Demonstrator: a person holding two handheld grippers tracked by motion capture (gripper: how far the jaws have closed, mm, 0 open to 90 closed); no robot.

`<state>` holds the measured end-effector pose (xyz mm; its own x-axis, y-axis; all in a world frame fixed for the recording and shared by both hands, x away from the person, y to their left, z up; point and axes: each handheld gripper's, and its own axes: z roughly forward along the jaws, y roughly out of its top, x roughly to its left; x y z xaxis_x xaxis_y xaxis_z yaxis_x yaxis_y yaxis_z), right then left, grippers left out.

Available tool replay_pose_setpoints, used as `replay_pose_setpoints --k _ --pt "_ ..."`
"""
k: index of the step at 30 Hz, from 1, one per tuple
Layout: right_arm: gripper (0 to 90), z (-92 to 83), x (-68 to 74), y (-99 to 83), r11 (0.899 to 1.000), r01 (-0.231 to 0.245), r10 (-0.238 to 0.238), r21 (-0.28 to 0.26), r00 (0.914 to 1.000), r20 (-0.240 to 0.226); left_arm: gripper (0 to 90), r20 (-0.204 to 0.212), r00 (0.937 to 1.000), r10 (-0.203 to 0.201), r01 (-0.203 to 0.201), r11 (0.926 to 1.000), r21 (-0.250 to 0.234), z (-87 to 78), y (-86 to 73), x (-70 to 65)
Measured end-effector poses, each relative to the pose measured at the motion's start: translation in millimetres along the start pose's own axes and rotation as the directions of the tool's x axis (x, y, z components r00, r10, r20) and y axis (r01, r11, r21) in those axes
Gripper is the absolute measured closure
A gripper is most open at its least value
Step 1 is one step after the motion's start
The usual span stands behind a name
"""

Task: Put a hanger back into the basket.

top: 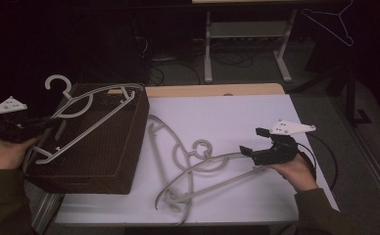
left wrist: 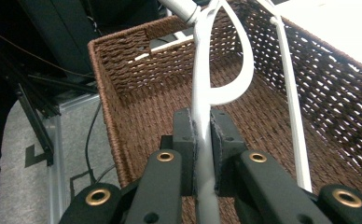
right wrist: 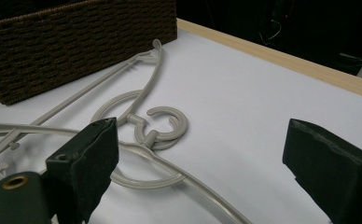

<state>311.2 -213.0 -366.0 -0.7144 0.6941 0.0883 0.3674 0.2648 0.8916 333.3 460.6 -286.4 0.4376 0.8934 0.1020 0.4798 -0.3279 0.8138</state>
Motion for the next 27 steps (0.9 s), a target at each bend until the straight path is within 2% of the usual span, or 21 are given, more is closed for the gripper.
replay_pose_setpoints --k 2,7,15,20,21,25,26,27 --pt "9.8 0.5 -0.1 -0.1 1.0 -0.001 0.001 0.001 1.0 0.0 82.6 -0.013 0.9999 0.004 -0.004 1.0 -0.003 1.1 0.5 1.1" --pt "9.8 0.7 -0.3 -0.1 1.0 -0.002 0.002 0.002 1.0 0.001 82.6 -0.03 0.9995 0.001 0.0 0.9996 0.028 5.4 -2.2 5.8" --pt "9.8 5.1 0.5 1.3 1.0 -0.009 0.009 0.009 0.9999 -0.01 82.5 -0.049 0.9987 -0.009 0.014 0.995 0.099 31.2 -7.3 3.7" --pt "9.8 5.8 1.4 1.6 1.0 0.003 -0.003 0.008 1.0 -0.01 82.3 -0.045 0.9988 -0.02 0.026 0.991 0.131 44.5 -13.8 2.0" --pt "9.8 5.4 1.5 1.5 1.0 0.003 -0.003 0.007 0.9999 -0.011 82.2 -0.041 0.9986 -0.033 0.038 0.9895 0.139 47.4 -16.0 1.4" --pt "9.9 2.4 1.2 1.0 1.0 -0.003 0.003 0.004 1.0 -0.009 81.2 -0.024 0.9985 -0.05 0.053 0.9854 0.162 51.7 -20.6 0.4" --pt "9.9 1.4 1.0 1.1 1.0 0.0 0.0 0.001 1.0 -0.008 78.9 -0.021 0.9977 -0.064 0.067 0.9864 0.15 51.3 -21.5 0.7" --pt "10.0 1.0 0.8 1.1 1.0 0.003 -0.003 -0.004 1.0 -0.007 71.2 -0.026 0.9968 -0.076 0.079 0.9883 0.131 49.3 -21.8 1.4"
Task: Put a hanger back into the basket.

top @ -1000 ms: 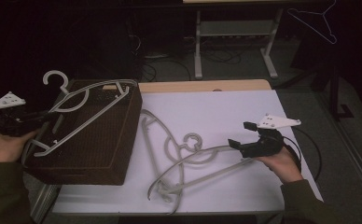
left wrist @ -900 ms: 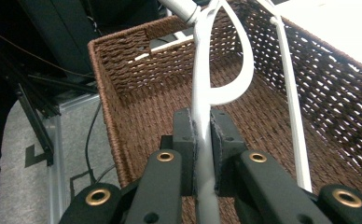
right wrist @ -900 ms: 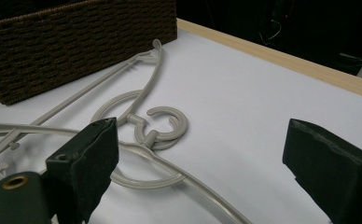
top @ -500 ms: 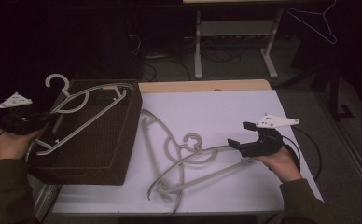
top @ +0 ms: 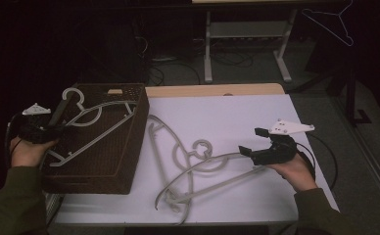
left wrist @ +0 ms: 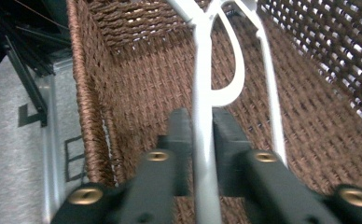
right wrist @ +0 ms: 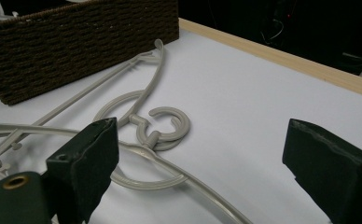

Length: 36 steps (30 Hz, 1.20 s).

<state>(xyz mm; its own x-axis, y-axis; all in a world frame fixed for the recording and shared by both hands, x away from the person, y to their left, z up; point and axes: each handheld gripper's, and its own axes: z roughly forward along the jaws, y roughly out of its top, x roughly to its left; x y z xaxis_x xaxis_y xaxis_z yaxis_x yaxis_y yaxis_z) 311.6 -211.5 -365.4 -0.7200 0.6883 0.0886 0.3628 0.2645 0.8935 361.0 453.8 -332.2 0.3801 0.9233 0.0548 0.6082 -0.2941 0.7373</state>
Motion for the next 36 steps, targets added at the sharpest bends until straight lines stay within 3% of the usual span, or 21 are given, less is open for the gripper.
replay_pose_setpoints --k 1,6,10,13,19,21,28,36 --pt "10.0 -0.3 0.2 0.2 1.0 -0.003 0.003 -0.001 1.0 -0.001 65.2 0.003 0.9999 -0.012 0.012 0.9999 -0.012 -2.1 0.0 0.9" --pt "10.0 0.2 2.3 1.3 1.0 -0.008 0.008 0.007 0.9999 -0.007 55.4 0.046 0.9973 -0.057 0.059 0.9962 -0.063 -10.9 0.7 1.0" --pt "10.0 0.5 5.4 3.4 1.0 0.005 -0.005 0.004 0.9999 -0.012 46.6 0.113 0.9875 -0.11 0.123 0.9848 -0.123 -16.5 3.8 -5.8" --pt "10.0 0.7 7.5 4.1 1.0 0.011 -0.011 0.004 0.9998 -0.015 42.4 0.153 0.9819 -0.112 0.133 0.9816 -0.137 -17.8 7.5 -15.3" --pt "9.9 0.8 8.0 3.6 1.0 0.014 -0.014 0.01 0.9997 -0.019 35.4 0.234 0.9689 -0.08 0.122 0.9773 -0.173 -16.1 21.1 -47.3" --pt "9.9 0.5 7.6 3.6 1.0 0.014 -0.014 0.01 0.9997 -0.018 33.3 0.254 0.9659 -0.048 0.095 0.9802 -0.174 -15.4 26.6 -58.3" --pt "10.0 -0.8 8.4 4.1 1.0 0.013 -0.013 0.009 0.9998 -0.016 29.7 0.349 0.9364 0.039 0.035 0.9782 -0.205 -10.9 47.2 -103.3" --pt "10.0 -1.2 11.6 4.5 1.0 0.015 -0.015 0.012 0.9998 -0.017 29.4 0.415 0.9018 0.122 -0.032 0.9752 -0.219 -1.8 65.1 -157.0"
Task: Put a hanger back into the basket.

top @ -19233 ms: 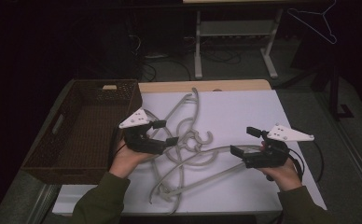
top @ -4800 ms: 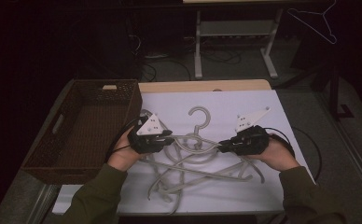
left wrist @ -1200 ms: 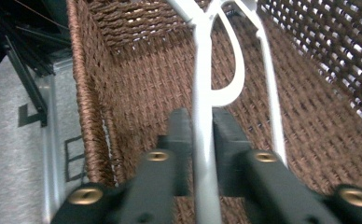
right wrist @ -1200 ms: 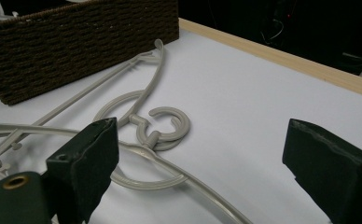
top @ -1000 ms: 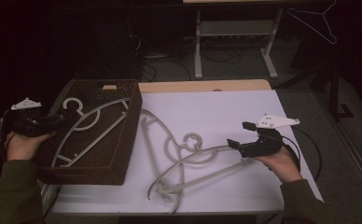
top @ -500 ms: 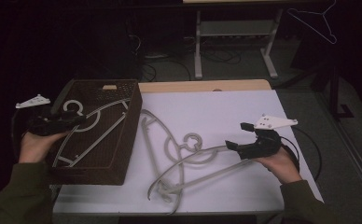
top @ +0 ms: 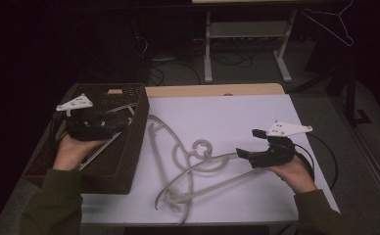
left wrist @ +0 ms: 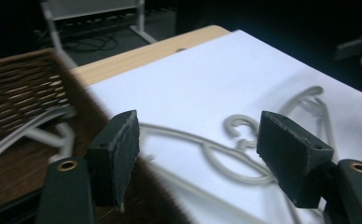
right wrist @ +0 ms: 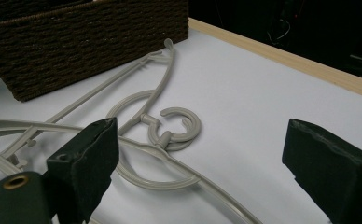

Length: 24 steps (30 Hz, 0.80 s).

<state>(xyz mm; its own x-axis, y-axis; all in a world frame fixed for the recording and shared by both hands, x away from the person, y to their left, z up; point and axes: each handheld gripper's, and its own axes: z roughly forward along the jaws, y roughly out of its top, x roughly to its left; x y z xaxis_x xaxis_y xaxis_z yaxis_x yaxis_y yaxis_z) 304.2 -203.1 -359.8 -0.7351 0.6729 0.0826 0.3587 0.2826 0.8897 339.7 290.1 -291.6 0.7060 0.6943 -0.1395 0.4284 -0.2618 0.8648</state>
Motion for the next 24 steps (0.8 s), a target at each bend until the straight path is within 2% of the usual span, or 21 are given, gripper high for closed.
replay_pose_setpoints --k 8,13,16,20,24 --pt "10.4 -1.1 2.6 -6.4 1.0 -0.012 0.012 0.012 0.9999 -0.001 31.1 0.089 0.9952 0.041 -0.046 0.9977 0.05 48.9 2.9 -41.6" --pt "10.6 -1.8 2.9 -11.8 1.0 -0.017 0.017 0.022 0.9999 0.0 34.1 0.118 0.9896 0.083 -0.095 0.9906 0.099 73.5 1.3 -64.8" --pt "10.6 -1.5 2.6 -14.6 0.999 -0.019 0.019 0.027 0.9998 0.001 37.5 0.143 0.9862 0.083 -0.1 0.9885 0.113 87.3 -3.2 -76.0" --pt "10.6 -0.1 3.7 -16.1 0.999 -0.021 0.021 0.032 0.9998 -0.004 40.6 0.179 0.9802 0.085 -0.113 0.9815 0.155 107.9 -15.1 -88.0" --pt "10.6 0.9 4.7 -17.2 0.999 -0.022 0.022 0.036 0.9997 -0.006 43.7 0.203 0.9747 0.093 -0.137 0.9677 0.212 122.3 -27.0 -95.2"
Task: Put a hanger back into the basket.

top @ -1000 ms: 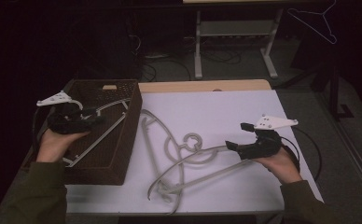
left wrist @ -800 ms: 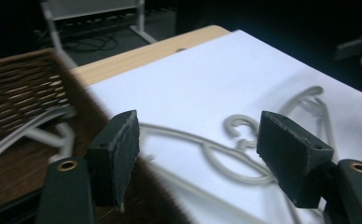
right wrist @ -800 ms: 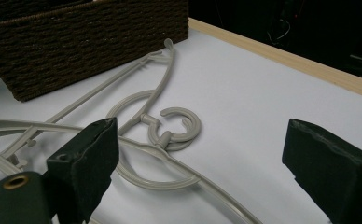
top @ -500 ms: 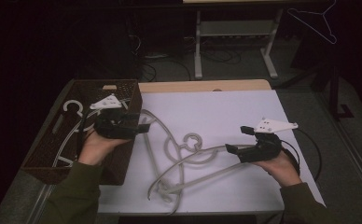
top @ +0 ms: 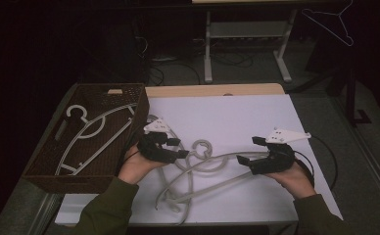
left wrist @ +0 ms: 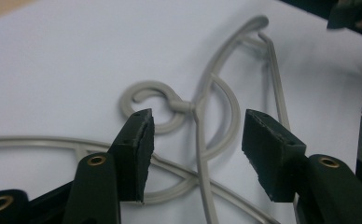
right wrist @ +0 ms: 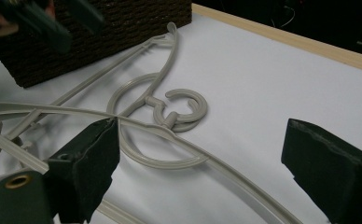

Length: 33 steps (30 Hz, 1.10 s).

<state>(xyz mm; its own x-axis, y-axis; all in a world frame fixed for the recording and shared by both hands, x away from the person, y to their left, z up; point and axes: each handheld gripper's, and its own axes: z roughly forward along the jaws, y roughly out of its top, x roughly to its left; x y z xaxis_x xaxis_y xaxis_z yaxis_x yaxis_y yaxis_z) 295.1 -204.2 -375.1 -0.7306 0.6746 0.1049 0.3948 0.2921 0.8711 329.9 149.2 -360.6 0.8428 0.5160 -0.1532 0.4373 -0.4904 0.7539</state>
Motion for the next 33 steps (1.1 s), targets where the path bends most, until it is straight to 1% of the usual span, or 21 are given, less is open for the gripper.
replay_pose_setpoints --k 1,2,5,6,9,11,12,13,16,17,19,20,21,22,25,26,27,28,31,32,33 --pt "10.6 0.0 0.0 0.0 1.0 0.0 0.0 0.0 1.0 0.0 44.7 0.0 1.0 0.0 0.0 1.0 0.0 0.0 0.0 0.0" --pt "10.6 0.0 -0.2 -0.2 1.0 0.002 -0.002 0.0 1.0 -0.001 44.7 0.01 0.9999 0.01 -0.01 0.9993 0.035 7.8 -5.3 -1.5" --pt "10.8 1.1 -0.7 -1.0 1.0 0.002 -0.002 0.001 1.0 -0.002 47.3 0.023 0.9997 0.008 -0.01 0.998 0.063 18.3 -12.7 -2.7" --pt "10.8 1.4 -0.7 -1.3 1.0 0.004 -0.004 0.003 1.0 -0.003 47.9 0.034 0.9994 0.004 -0.007 0.9963 0.086 24.8 -17.1 -3.2" --pt "10.8 3.0 -0.8 -2.1 1.0 0.002 -0.002 0.01 1.0 -0.004 50.2 0.039 0.9992 0.009 -0.013 0.994 0.109 31.2 -21.0 -3.7" --pt "10.8 3.4 -0.8 -2.3 1.0 0.005 -0.005 0.014 1.0 -0.004 50.9 0.043 0.9989 0.017 -0.022 0.9914 0.129 37.3 -24.0 -3.8" --pt "10.8 4.2 -0.7 -2.4 1.0 0.005 -0.005 0.015 1.0 -0.005 52.6 0.043 0.9983 0.04 -0.046 0.9853 0.165 42.2 -26.4 -2.9" --pt "10.8 4.4 -0.6 -2.4 1.0 0.007 -0.007 0.015 1.0 -0.004 53.2 0.041 0.9989 0.022 -0.029 0.9863 0.162 45.4 -28.1 -4.4" --pt "10.8 4.8 -0.7 -2.5 1.0 0.013 -0.012 0.014 0.9999 -0.005 55.5 0.041 0.9991 0.011 -0.018 0.9859 0.166 50.4 -30.6 -5.7" --pt "10.8 4.8 -0.8 -2.6 1.0 0.012 -0.012 0.014 0.9999 -0.005 56.6 0.039 0.9991 0.018 -0.026 0.9814 0.19 53.6 -32.1 -6.1" --pt "10.8 4.7 -0.9 -2.7 1.0 0.01 -0.01 0.013 0.9999 -0.006 57.2 0.038 0.9992 0.015 -0.022 0.9811 0.192 55.1 -32.8 -7.1" --pt "10.8 4.1 -1.0 -2.8 1.0 0.008 -0.008 0.014 0.9999 -0.006 58.7 0.028 0.9992 0.027 -0.032 0.9765 0.213 57.3 -34.3 -8.5" --pt "10.8 4.1 -1.0 -2.8 1.0 0.008 -0.008 0.014 0.9999 -0.006 59.5 0.028 0.9992 0.027 -0.032 0.9765 0.213 57.3 -34.3 -8.5" --pt "10.8 3.7 -1.0 -2.8 1.0 0.005 -0.005 0.014 1.0 -0.006 60.4 0.029 0.999 0.036 -0.041 0.972 0.231 58.1 -35.5 -7.9" --pt "10.8 3.5 -1.4 -2.8 1.0 0.005 -0.004 0.013 1.0 -0.004 64.4 0.023 0.9992 0.033 -0.038 0.9728 0.228 58.2 -36.5 -7.2" --pt "10.9 3.4 -1.2 -2.8 1.0 0.004 -0.003 0.013 1.0 -0.004 66.3 0.022 0.9989 0.041 -0.045 0.9693 0.242 57.7 -37.0 -5.8" --pt "10.8 3.5 -1.2 -2.8 1.0 0.004 -0.004 0.014 1.0 -0.004 68.2 0.023 0.9988 0.043 -0.047 0.9686 0.244 57.7 -37.5 -4.9" --pt "10.9 3.7 -1.3 -2.9 1.0 0.003 -0.003 0.014 1.0 -0.005 69.4 0.023 0.9992 0.032 -0.037 0.9702 0.239 58.1 -38.0 -5.0" --pt "10.9 3.8 -1.2 -2.8 1.0 0.003 -0.003 0.014 1.0 -0.005 70.5 0.024 0.9991 0.035 -0.04 0.969 0.244 58.4 -38.0 -4.9" --pt "10.9 3.9 -1.2 -2.9 1.0 0.004 -0.004 0.014 1.0 -0.006 71.1 0.034 0.9986 0.042 -0.049 0.9644 0.26 59.8 -38.0 -5.6" --pt "10.9 3.9 -1.2 -2.9 1.0 0.004 -0.004 0.014 1.0 -0.006 72.1 0.034 0.9986 0.042 -0.049 0.9644 0.26 59.8 -38.0 -5.6"
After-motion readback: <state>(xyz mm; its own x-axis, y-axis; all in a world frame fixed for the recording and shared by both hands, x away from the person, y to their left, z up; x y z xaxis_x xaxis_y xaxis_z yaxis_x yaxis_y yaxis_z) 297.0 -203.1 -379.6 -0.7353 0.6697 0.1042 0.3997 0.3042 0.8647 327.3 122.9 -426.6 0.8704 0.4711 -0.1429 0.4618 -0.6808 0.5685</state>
